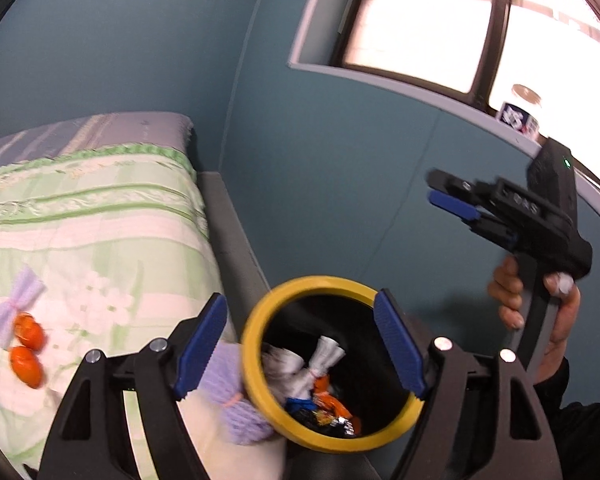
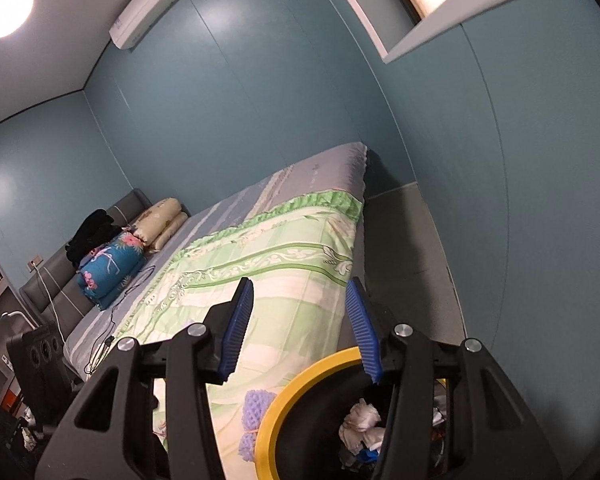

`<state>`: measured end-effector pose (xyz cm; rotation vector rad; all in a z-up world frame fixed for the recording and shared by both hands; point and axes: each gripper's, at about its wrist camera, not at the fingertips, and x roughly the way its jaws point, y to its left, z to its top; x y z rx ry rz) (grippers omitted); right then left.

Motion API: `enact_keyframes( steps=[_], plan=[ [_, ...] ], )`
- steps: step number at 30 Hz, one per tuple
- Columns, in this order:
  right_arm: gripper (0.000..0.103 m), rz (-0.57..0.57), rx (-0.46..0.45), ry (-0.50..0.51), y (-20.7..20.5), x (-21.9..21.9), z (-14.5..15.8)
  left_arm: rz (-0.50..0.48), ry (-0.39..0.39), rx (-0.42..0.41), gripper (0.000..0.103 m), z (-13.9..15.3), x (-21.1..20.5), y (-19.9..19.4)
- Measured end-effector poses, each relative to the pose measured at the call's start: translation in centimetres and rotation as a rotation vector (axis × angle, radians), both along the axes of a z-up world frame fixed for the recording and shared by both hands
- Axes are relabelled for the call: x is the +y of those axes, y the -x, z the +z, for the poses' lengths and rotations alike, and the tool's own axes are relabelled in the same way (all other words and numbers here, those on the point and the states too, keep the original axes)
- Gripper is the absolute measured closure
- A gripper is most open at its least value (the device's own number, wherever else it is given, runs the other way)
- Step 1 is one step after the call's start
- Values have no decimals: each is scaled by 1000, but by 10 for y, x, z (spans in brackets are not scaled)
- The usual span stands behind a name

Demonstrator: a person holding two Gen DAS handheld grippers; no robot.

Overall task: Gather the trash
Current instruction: 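Open both tools over the yellow bin to drop the tissues, then move both open tools back over the tangerine peels on the bed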

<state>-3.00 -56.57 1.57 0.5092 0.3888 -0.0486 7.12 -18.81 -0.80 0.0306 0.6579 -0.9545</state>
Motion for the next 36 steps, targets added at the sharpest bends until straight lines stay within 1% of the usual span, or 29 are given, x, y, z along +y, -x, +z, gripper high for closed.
enact_keyframes(
  steps=[2, 4, 5, 7, 8, 11, 13, 15, 18, 19, 22, 27, 32, 36],
  plan=[
    [56, 13, -20, 6, 1, 4, 4, 43, -2, -19, 28, 6, 14, -8],
    [53, 42, -43, 14, 1, 11, 7, 84, 0, -27, 27, 11, 28, -17],
    [49, 54, -53, 19, 0, 15, 9, 103, 0, -33, 26, 14, 35, -20],
    [49, 83, -68, 38, -3, 26, 13, 155, -3, -52, 25, 19, 53, -28],
    [46, 97, -74, 47, -5, 31, 15, 176, -4, -57, 24, 21, 60, -31],
    [33, 147, -105, 65, -12, 50, 18, 256, 3, -79, 19, 31, 88, -46],
    [30, 183, -121, 77, -17, 64, 20, 310, 7, -96, 17, 35, 106, -53],
    [24, 214, -127, 86, -24, 76, 21, 358, 10, -99, 16, 38, 124, -62],
    [20, 261, -113, 107, -38, 98, 17, 424, 13, -99, 12, 38, 152, -75],
    [20, 277, -103, 118, -43, 105, 15, 442, 12, -99, 10, 37, 162, -79],
    [20, 332, -75, 140, -58, 129, 6, 490, 1, -86, 10, 30, 184, -92],
    [19, 444, -45, 183, -77, 176, -11, 550, -26, -52, 10, 9, 211, -112],
    [19, 542, -9, 221, -97, 224, -31, 581, -69, -12, 10, -18, 221, -138],
    [19, 611, 46, 241, -114, 261, -55, 587, -107, 27, 10, -41, 226, -163]
  ],
)
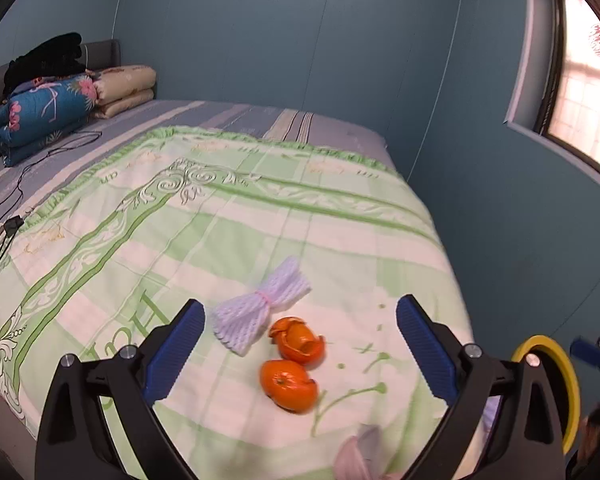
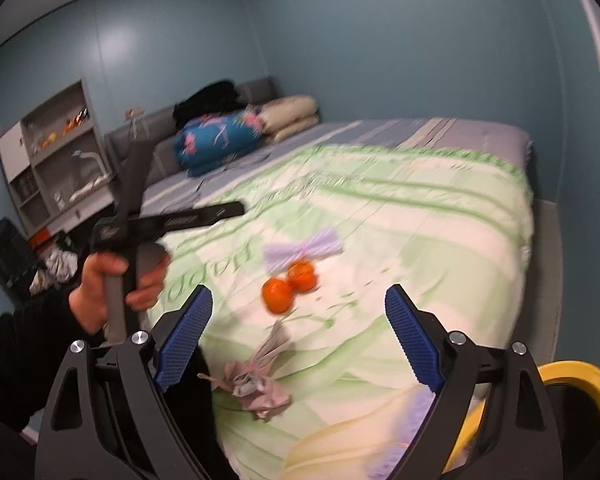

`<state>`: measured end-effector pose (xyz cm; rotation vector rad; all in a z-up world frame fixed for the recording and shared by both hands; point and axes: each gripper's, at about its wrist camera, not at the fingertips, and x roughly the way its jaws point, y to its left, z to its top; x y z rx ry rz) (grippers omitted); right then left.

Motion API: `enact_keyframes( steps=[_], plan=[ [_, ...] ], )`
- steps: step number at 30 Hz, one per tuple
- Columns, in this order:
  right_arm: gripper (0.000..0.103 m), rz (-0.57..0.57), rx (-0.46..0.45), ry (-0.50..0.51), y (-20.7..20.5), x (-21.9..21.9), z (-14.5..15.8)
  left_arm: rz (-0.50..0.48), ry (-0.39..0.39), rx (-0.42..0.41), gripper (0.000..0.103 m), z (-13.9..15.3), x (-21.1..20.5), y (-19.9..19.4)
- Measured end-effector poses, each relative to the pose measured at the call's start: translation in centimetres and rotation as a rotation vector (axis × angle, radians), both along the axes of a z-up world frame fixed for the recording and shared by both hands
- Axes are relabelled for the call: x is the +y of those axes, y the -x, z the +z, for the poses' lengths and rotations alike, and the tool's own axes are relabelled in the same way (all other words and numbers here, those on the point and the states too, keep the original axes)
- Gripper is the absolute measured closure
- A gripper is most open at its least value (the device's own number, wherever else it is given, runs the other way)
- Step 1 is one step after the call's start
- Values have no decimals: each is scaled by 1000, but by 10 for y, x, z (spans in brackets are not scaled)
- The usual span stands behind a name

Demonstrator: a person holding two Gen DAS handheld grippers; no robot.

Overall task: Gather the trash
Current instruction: 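Move both open tools back over the tangerine peels on the bed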

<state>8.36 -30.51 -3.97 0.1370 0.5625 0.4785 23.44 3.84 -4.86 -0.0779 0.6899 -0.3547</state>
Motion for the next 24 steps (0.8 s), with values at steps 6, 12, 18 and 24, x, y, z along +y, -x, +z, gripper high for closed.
enact_keyframes(
  steps=[6, 12, 18, 24],
  plan=[
    [19, 96, 87, 61, -15, 51, -42, -6, -23, 54, 10, -31, 2, -30],
    [19, 98, 164, 65, -39, 69, -63, 0, 12, 89, 10, -56, 9, -32],
    [19, 32, 209, -1, -82, 38, -50, -23, 34, 138, 10, -81, 18, -19],
    [19, 39, 324, 12, -150, 41, -43, -29, 46, 146, 10, -94, 13, -8]
  ],
)
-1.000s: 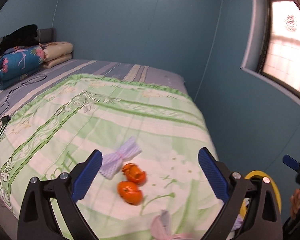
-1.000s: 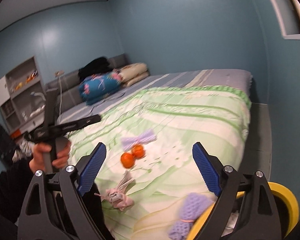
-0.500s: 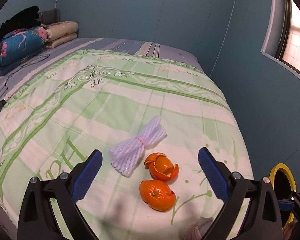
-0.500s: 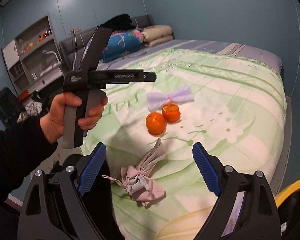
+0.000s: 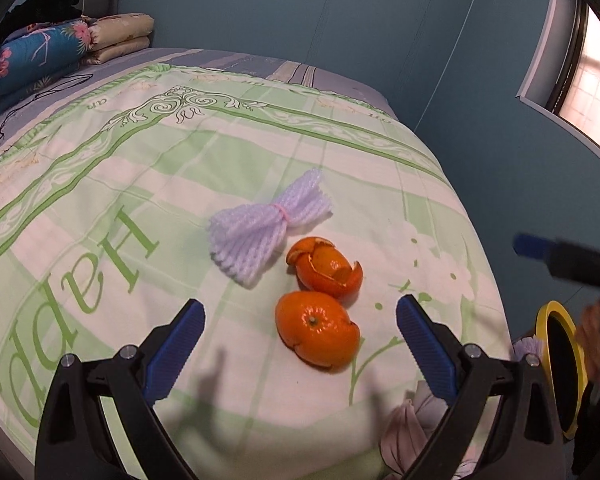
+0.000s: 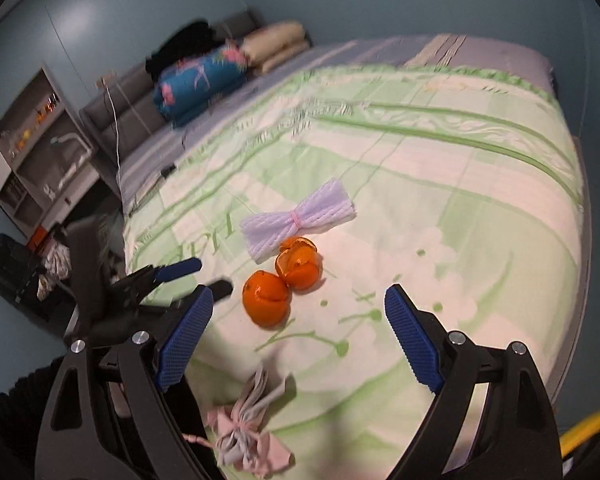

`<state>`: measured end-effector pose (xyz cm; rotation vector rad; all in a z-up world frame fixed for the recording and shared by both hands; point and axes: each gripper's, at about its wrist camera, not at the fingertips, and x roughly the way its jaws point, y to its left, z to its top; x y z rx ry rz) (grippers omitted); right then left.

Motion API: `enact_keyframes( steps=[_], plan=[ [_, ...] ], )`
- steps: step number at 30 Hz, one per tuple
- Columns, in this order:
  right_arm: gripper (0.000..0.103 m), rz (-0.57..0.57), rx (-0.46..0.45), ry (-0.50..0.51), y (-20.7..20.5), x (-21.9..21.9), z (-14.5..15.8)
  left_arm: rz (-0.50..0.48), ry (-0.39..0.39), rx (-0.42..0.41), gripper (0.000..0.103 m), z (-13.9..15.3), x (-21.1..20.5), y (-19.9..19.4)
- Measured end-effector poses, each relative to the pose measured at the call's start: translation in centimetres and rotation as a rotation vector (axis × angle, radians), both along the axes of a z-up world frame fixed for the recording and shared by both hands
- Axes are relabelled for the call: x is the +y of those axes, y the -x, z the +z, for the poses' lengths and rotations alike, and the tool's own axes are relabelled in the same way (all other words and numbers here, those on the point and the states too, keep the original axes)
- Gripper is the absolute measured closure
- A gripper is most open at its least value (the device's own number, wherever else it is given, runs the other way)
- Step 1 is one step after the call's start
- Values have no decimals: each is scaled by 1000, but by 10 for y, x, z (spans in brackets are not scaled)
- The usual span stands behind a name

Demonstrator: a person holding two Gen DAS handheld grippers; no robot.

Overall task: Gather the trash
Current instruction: 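Move both open tools back over the tangerine peels on the bed, then close the left tool on the whole tangerine peel while the right tool grasps the torn peel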

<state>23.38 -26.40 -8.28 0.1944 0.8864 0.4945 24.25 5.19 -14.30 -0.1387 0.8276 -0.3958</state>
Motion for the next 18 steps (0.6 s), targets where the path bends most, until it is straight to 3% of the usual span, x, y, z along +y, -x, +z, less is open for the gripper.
enact_keyframes(
  steps=[4, 8, 13, 18],
  plan=[
    [19, 60, 79, 38, -42, 20, -2, 19, -16, -1, 10, -6, -6, 2],
    [20, 115, 229, 72, -80, 48, -17, 50, -12, 13, 11, -13, -11, 2],
    [32, 125, 369, 135, -114, 71, -41, 93, 17, 30, 18, -17, -12, 1],
    [42, 128, 414, 194, -128, 89, -57, 121, 41, 39, 19, -22, -16, 1]
  ],
)
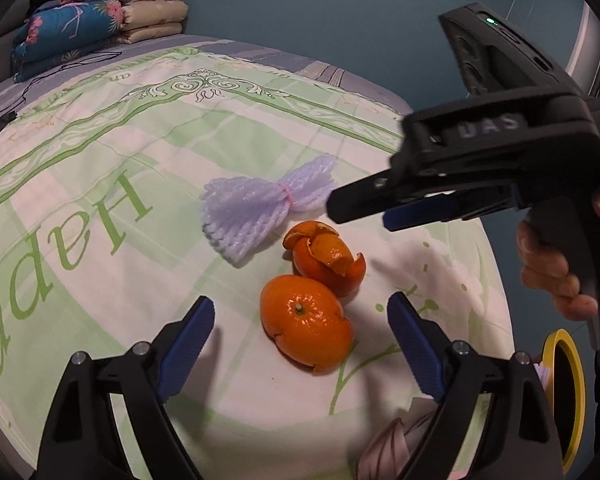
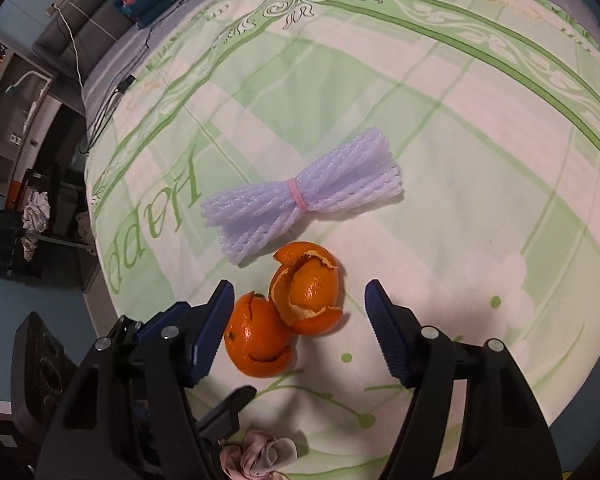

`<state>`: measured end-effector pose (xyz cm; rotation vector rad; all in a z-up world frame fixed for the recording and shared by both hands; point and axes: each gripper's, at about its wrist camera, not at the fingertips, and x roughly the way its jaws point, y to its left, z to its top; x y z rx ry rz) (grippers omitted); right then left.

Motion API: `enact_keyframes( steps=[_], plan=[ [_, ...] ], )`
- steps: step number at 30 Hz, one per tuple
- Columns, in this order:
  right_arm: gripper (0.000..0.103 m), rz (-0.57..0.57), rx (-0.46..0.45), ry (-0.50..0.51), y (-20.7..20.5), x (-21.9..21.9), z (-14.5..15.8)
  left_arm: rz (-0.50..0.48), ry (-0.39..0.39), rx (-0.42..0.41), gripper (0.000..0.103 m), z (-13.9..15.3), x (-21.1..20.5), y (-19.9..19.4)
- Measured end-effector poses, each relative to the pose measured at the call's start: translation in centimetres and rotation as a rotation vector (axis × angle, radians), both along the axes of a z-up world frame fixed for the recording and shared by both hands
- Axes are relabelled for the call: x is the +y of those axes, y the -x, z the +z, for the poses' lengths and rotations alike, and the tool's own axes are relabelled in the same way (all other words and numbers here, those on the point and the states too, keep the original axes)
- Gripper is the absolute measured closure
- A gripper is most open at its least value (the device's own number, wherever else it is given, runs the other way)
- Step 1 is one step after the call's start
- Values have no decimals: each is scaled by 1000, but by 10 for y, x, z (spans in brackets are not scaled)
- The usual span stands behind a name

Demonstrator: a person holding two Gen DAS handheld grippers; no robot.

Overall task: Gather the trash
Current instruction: 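Close the left tool on the whole tangerine peel while the right tool grasps the torn peel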

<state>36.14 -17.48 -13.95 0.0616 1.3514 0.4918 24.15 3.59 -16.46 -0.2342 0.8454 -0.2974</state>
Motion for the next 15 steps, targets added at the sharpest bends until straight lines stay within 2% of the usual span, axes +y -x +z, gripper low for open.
enact_keyframes(
  steps=[6, 15],
  plan=[
    [45, 18, 35, 60, -4, 12, -18, 5, 3, 7, 27, -8, -6, -1],
    [53, 25, 58, 119, -7, 23, -37, 24, 51, 42, 49, -21, -3, -7]
  ],
)
